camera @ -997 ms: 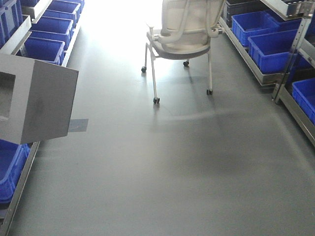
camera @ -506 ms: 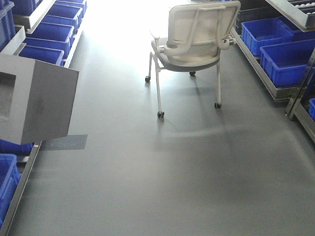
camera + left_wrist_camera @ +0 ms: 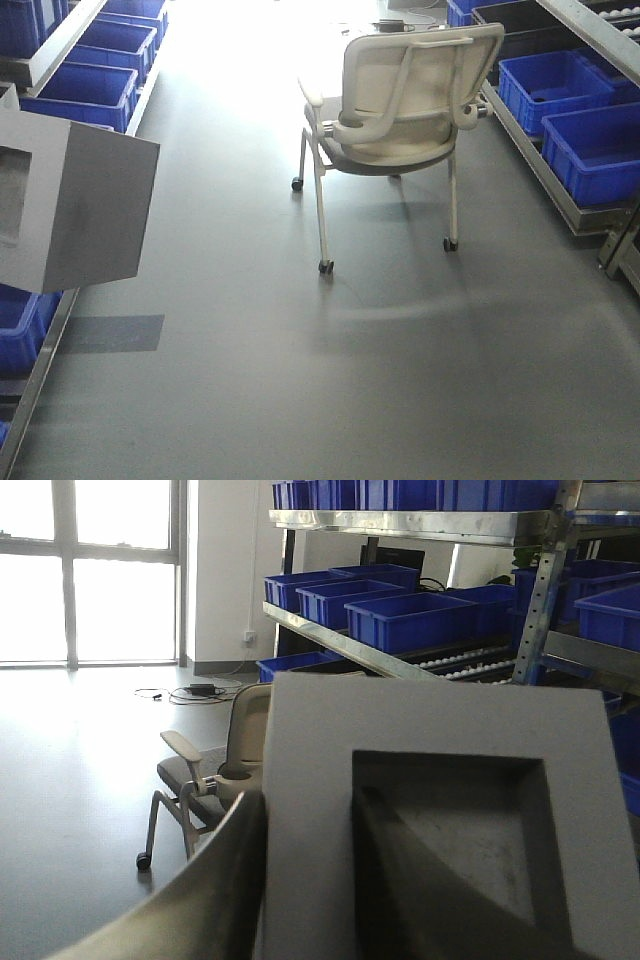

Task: Sort gray base to blue bin
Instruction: 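Drive down the aisle between the blue bin shelves toward the bin rack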

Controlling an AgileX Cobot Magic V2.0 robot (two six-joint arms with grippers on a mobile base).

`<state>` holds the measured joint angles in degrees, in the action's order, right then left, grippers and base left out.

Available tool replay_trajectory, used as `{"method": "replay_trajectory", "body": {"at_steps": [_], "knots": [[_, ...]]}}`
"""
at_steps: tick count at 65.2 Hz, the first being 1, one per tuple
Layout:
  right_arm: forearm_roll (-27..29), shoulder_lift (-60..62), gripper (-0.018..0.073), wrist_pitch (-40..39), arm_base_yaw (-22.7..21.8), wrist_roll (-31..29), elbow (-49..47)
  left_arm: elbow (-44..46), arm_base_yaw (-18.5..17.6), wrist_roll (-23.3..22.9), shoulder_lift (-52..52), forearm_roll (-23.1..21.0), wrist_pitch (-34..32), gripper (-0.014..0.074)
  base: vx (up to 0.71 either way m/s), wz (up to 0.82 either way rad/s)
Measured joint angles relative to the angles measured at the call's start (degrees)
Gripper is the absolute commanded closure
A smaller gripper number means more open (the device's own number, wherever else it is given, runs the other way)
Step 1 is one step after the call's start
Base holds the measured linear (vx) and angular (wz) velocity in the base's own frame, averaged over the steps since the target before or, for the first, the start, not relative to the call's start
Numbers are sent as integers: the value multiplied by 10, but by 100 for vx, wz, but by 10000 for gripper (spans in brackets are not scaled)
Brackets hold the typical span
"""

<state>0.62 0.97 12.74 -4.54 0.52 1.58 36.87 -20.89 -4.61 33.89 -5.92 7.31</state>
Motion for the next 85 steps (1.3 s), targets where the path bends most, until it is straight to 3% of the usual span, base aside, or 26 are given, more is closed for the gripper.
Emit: {"method": "replay_trajectory", "body": {"at_steps": [53, 85], "knots": [[0, 0, 564, 0, 0, 0, 0, 0, 0, 0, 0, 0, 0, 603, 32, 2], [0, 0, 564, 0, 0, 0, 0, 0, 0, 0, 1, 0, 0, 603, 21, 24]]}}
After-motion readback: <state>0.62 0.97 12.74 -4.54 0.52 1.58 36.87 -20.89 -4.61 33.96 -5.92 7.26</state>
